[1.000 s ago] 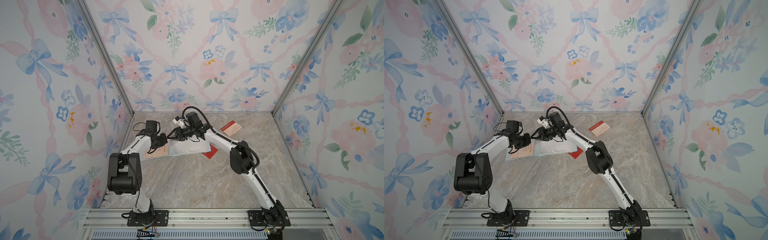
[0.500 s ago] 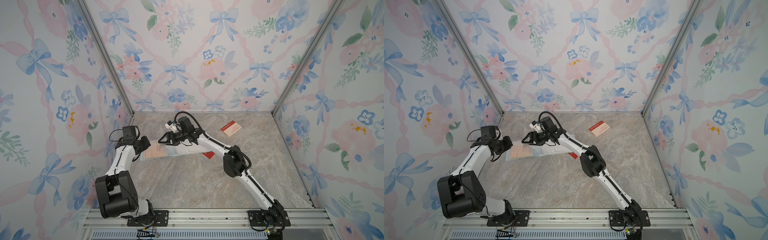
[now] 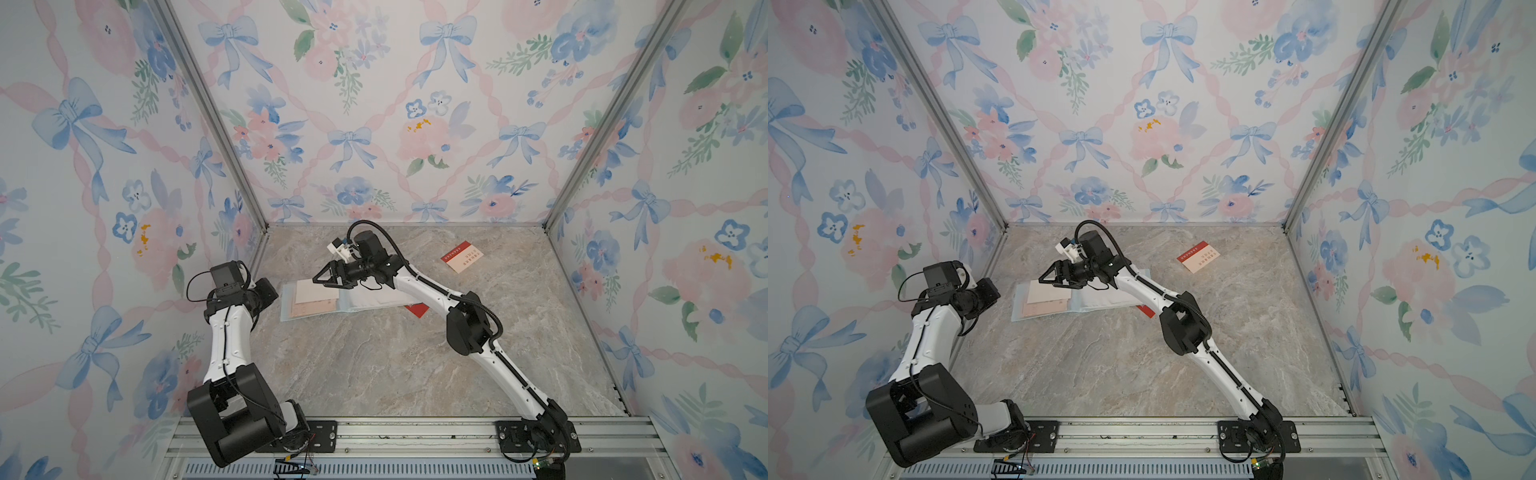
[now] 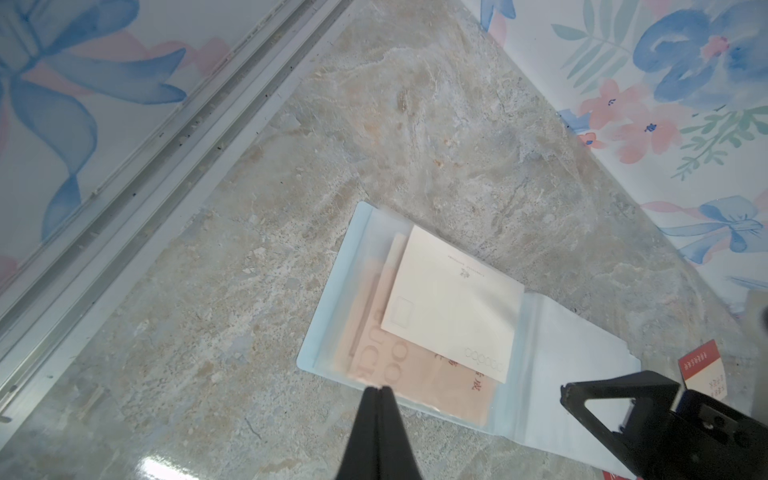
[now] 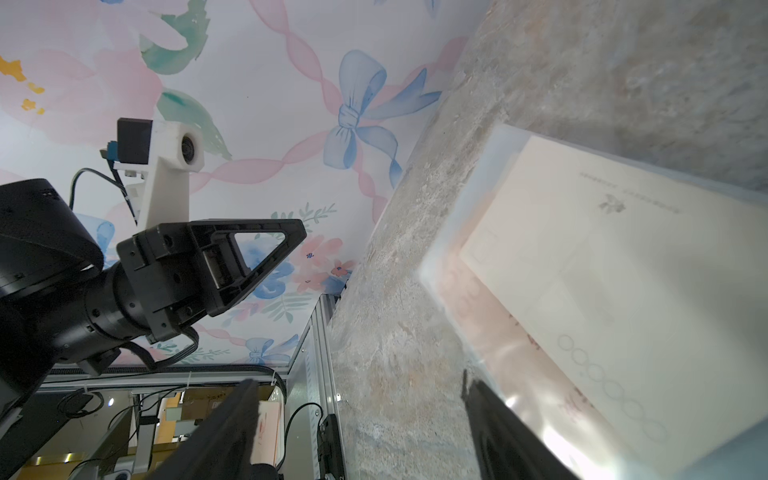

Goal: Place the photos into the photo albums
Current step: Turn the page of the photo album at the center of the board.

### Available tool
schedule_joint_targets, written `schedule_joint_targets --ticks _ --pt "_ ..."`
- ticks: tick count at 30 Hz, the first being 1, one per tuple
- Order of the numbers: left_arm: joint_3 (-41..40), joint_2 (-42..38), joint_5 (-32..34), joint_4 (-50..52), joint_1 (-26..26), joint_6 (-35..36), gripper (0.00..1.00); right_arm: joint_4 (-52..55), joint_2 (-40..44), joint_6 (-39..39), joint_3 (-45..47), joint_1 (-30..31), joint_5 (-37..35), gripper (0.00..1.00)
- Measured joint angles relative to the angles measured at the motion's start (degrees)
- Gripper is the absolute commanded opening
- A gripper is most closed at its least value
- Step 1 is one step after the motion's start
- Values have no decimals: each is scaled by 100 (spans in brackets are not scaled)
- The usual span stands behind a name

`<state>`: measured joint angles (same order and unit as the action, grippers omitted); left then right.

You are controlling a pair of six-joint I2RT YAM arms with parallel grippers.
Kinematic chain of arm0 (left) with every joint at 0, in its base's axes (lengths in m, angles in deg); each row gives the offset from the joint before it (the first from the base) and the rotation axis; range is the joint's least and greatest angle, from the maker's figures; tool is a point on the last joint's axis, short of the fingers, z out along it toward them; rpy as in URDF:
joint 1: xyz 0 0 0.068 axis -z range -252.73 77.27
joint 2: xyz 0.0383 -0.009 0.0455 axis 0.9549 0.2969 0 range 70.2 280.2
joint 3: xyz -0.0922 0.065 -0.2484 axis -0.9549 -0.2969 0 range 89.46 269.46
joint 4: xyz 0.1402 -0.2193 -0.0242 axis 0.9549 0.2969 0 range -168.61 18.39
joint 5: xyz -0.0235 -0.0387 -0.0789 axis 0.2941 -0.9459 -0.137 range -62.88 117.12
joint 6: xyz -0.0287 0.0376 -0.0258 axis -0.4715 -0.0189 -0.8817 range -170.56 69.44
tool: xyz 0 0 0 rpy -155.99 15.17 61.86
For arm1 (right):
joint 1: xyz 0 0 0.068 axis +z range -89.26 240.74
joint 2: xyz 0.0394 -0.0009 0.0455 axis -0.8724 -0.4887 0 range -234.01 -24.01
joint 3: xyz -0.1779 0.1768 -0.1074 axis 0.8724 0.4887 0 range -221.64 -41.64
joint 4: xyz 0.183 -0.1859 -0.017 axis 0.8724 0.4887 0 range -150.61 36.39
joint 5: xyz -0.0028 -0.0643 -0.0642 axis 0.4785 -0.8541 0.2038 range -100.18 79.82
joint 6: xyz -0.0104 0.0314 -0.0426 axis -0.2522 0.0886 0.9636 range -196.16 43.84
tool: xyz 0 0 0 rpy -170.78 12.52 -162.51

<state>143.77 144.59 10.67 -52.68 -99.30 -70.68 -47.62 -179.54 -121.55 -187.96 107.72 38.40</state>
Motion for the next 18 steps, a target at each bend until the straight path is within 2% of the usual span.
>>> schedule_joint_targets --ticks 4,9,18 --pt "2 -31 -20 4 236 -2 3 31 339 138 560 -52 -87 77" --pt "26 33 9 -2 896 -15 3 2 1128 396 1722 -205 -164 75" --pt "221 490 315 -59 2159 -293 3 -358 2653 909 4433 -1130 -684 74"
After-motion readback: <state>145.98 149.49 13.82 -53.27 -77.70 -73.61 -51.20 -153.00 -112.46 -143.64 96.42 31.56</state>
